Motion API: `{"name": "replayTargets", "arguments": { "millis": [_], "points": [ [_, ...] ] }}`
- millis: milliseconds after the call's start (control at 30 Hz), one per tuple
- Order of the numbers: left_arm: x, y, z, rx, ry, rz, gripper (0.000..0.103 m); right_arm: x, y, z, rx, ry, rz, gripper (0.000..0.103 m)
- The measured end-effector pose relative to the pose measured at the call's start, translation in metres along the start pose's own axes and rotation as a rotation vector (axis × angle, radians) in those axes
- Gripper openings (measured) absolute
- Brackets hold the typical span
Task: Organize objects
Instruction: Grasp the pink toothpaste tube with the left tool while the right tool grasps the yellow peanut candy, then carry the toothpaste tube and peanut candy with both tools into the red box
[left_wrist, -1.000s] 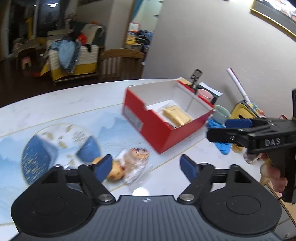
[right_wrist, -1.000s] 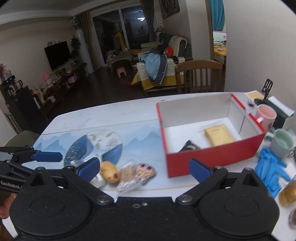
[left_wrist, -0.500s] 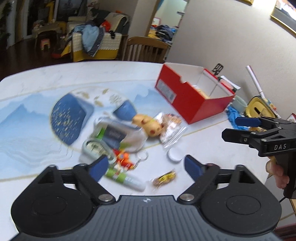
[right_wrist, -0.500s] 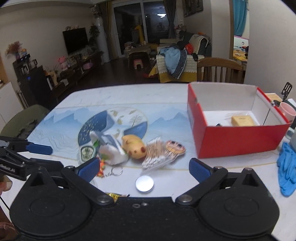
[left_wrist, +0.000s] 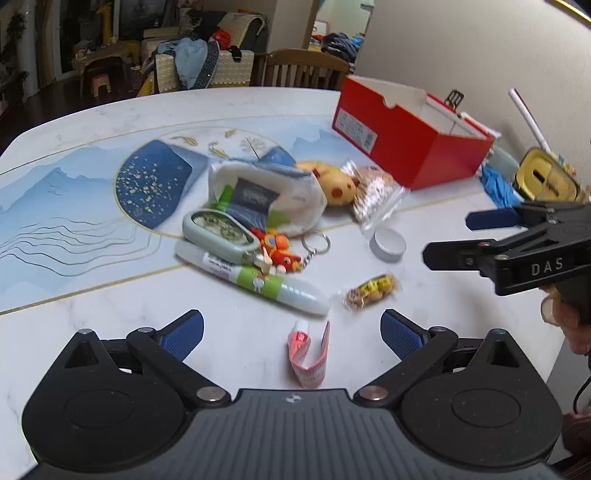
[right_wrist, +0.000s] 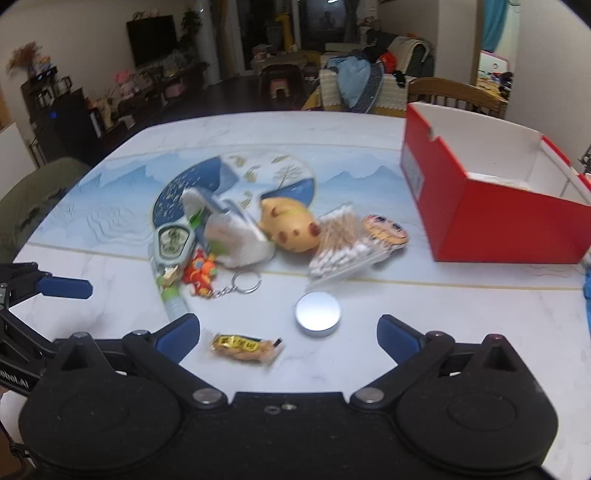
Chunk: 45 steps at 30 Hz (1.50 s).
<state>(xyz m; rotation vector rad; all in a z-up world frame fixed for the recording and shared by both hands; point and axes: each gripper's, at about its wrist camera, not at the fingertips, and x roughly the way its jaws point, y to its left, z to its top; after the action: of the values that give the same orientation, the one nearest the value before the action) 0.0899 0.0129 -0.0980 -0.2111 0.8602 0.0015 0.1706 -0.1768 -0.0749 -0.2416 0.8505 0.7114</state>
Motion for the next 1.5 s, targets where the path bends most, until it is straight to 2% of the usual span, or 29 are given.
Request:
{"name": "replayTargets", "arguments": {
  "millis": [333,600,800,1000,1100,1167,1267,1333,1367,1500],
  "points": [
    [0.021,-0.009,-0.016,0.062,0.033,0.031,0.102,0.038,0.026,-0.008,-0.06,0.081,-0.003,0.099],
    [0.032,-0.013,-0.023,0.117,0.039,0.061,0.102,0.056,0.027,-0.011,-0.048,0.129,-0.012,0.094],
    [0.037,-0.013,-0.027,0.123,0.049,0.059,0.102,0.062,0.027,-0.014,-0.039,0.143,-0.024,0.085],
    [0.038,-0.015,-0.026,0.114,0.045,0.047,0.1,0.06,0.029,-0.012,-0.072,0.127,-0.014,0.065],
    [0.037,-0.019,-0.026,0.137,0.039,0.059,0.088,0.059,0.031,-0.012,-0.091,0.118,-0.021,0.056],
    [0.036,-0.021,-0.025,0.156,0.036,0.062,0.072,0.058,0.031,-0.012,-0.097,0.115,-0.019,0.05],
    [0.034,-0.025,-0.024,0.182,0.039,0.077,0.056,0.056,0.031,-0.012,-0.097,0.11,-0.019,0.034],
    [0.033,-0.025,-0.023,0.185,0.043,0.076,0.041,0.055,0.03,-0.011,-0.087,0.111,-0.018,0.021],
    [0.033,-0.025,-0.023,0.184,0.045,0.074,0.033,0.055,0.029,-0.012,-0.083,0.111,-0.017,0.018],
    [0.032,-0.025,-0.021,0.177,0.054,0.059,0.027,0.05,0.027,-0.014,-0.087,0.11,-0.021,0.017]
  ]
}}
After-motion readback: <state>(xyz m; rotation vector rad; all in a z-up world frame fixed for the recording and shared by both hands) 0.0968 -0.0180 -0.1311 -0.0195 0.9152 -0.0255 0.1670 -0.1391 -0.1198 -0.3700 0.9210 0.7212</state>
